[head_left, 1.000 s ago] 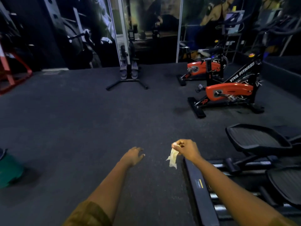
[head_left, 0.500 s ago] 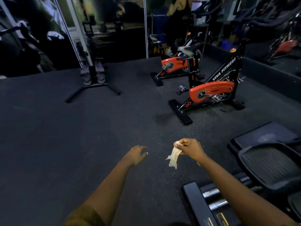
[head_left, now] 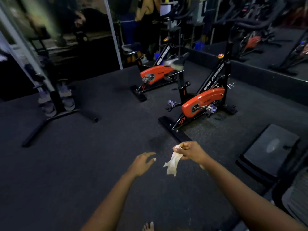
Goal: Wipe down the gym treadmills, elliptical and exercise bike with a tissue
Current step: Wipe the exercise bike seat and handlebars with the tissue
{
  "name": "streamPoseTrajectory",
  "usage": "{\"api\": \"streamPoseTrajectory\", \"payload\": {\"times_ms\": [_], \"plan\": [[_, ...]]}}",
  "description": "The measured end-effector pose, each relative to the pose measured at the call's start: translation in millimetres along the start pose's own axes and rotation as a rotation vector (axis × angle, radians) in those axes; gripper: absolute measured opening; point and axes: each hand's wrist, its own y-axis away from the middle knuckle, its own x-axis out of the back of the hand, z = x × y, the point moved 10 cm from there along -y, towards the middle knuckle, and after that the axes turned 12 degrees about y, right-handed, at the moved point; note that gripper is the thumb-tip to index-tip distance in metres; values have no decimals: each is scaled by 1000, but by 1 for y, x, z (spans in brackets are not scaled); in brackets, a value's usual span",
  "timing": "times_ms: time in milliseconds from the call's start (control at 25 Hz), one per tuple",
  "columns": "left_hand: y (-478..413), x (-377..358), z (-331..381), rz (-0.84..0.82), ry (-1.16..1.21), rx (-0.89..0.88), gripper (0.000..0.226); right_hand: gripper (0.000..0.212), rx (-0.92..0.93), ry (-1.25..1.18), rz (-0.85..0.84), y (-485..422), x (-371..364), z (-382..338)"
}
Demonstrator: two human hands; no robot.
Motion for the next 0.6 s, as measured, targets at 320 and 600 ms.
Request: {"api": "streamPoseTrajectory", "payload": {"times_ms": [320, 600], "plan": [[-179, 10, 95, -344, 471, -49, 24, 18, -96, -330, 64, -141, 80, -31], [-319, 14, 137, -60, 888, 150, 13, 20, -217, -585, 280, -233, 180, -9]]}}
